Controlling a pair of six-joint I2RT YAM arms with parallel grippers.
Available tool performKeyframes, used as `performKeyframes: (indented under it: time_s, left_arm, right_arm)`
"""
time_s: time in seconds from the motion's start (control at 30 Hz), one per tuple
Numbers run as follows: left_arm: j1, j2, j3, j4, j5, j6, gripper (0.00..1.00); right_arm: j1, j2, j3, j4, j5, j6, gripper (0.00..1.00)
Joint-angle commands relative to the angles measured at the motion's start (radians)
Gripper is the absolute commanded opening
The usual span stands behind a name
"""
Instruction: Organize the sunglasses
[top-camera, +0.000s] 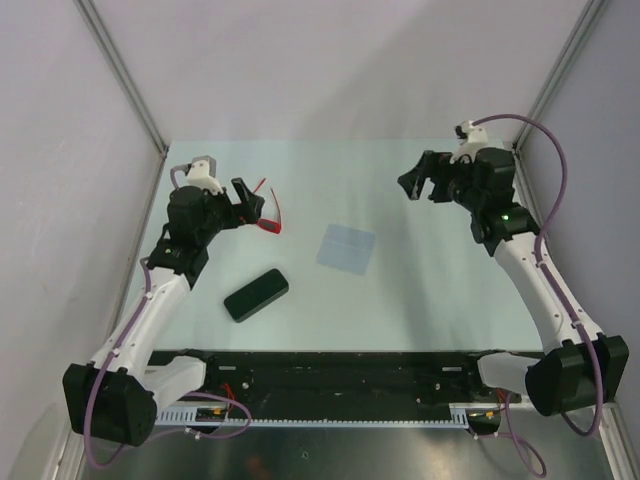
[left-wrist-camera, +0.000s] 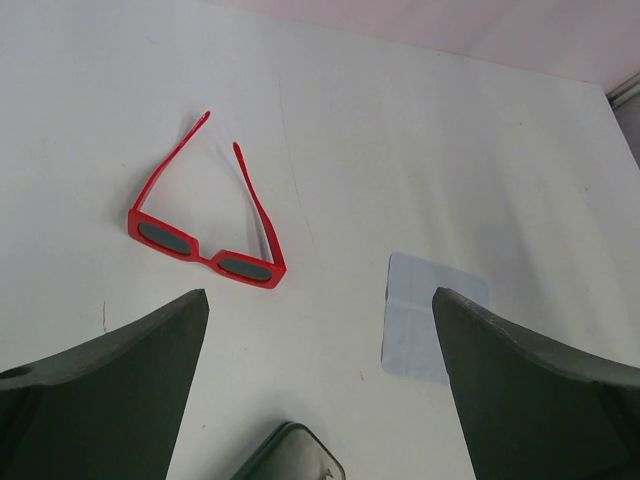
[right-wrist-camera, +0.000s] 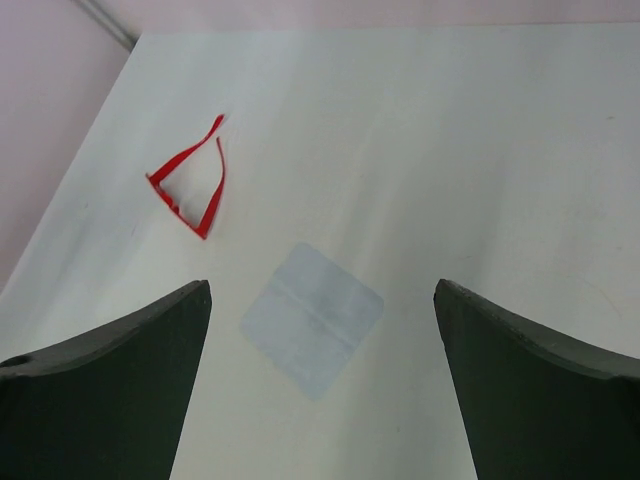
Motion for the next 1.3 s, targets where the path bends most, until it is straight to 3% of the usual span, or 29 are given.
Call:
performKeyframes:
  time_s: [0.0,0.17,0.33,0.5,0.63,0.73,0.8,0.93,1.07,1.27]
  left_arm:
    - [0.013,-0.062,-0.007,0.036,0.02,0.005,1.0]
    - [0.042,-0.023,-0.018,-0.068,0.109,0.051,1.0]
    - [0.045,-0.01,-0.085,-0.238,-0.06,-0.15,1.0]
    - [0.069,-0.021,-0.22,-0.266,-0.129,-0.302,1.0]
    - [0.209,0.046,-0.266,-0.278,0.024,-0.311,0.95]
    - [0.258,0.076,-0.301,-0.28,0.047,-0.31,0.92]
    - [0.258,0.063,-0.318,-0.28,0.038,-0.311,0.91]
    - [0.26,0.013,-0.327,-0.278,-0.009,-0.317,0.92]
    - [0.267,0.003,-0.3,-0.306,-0.028,-0.32,0.92]
    - [0.267,0.02,-0.317,-0.328,-0.041,-0.317,0.9]
  right_arm:
    - [0.114,0.025,0.045,0.012,0.078,-0.035,1.0]
    - [0.29,0.097,0.045,-0.014,0.296,0.018,1.0]
    - [0.465,0.176,0.045,-0.052,0.408,0.086,0.99]
    - [0.496,0.241,0.043,-0.106,0.376,0.155,0.92]
    - [0.522,0.261,0.043,-0.171,0.409,0.16,0.9]
    - [0.542,0.278,0.042,-0.195,0.449,0.143,0.9]
    - [0.569,0.29,0.037,-0.186,0.443,0.111,0.9]
    - [0.644,0.353,0.037,-0.11,0.191,-0.124,0.95]
    - [0.77,0.406,0.039,-0.048,0.193,-0.374,0.99]
    - [0.8,0.5,0.062,0.057,0.161,-0.4,1.0]
